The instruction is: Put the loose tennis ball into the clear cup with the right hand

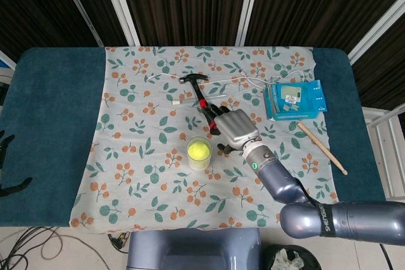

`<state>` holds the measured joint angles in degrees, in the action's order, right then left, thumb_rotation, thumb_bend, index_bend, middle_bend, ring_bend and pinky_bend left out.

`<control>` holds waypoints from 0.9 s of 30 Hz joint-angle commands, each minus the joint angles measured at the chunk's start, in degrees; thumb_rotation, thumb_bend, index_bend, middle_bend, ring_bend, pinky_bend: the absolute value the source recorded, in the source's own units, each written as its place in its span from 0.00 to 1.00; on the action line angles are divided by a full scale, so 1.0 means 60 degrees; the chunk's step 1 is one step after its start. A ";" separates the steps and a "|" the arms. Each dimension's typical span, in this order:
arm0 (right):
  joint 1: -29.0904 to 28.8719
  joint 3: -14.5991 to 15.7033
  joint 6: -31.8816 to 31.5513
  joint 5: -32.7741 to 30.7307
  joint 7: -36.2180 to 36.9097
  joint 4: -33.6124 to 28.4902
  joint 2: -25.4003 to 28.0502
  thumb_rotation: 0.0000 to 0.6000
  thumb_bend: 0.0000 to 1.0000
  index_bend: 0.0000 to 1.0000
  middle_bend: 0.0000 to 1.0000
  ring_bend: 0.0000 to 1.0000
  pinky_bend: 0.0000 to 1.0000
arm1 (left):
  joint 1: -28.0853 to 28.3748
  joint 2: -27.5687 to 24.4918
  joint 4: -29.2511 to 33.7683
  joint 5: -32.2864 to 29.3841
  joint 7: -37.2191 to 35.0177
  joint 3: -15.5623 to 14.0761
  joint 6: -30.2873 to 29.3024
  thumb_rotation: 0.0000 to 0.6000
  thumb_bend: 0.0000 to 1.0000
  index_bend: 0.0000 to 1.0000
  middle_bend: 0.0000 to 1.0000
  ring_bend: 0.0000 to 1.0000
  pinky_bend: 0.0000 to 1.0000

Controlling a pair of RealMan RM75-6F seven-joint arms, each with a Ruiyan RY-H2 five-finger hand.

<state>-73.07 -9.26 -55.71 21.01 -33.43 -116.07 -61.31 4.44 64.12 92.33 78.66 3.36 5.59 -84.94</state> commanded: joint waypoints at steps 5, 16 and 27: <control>0.3258 0.1612 -0.3550 0.4917 0.0818 -0.1274 0.1790 1.00 0.39 0.02 0.06 0.08 0.06 | 0.0034 0.0123 -0.0165 0.0373 -0.0015 -0.0100 -0.0111 1.00 0.09 0.11 0.00 0.00 0.00; 0.7780 0.3520 -0.7763 1.0029 0.1830 0.0720 0.0836 1.00 0.39 0.00 0.05 0.07 0.05 | 0.0060 0.0186 -0.0210 0.0716 -0.0007 -0.0242 -0.0151 1.00 0.09 0.11 0.00 0.00 0.00; 0.9913 0.3688 -0.7909 1.0295 0.3006 0.3376 -0.0672 1.00 0.39 0.00 0.05 0.07 0.05 | 0.0128 0.0173 -0.0255 0.0942 0.0072 -0.0390 -0.0021 1.00 0.09 0.11 0.00 0.00 0.00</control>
<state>-15.51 12.93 -103.74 83.28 -17.04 -97.97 -63.76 5.19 65.16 90.82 84.30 3.76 3.27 -85.09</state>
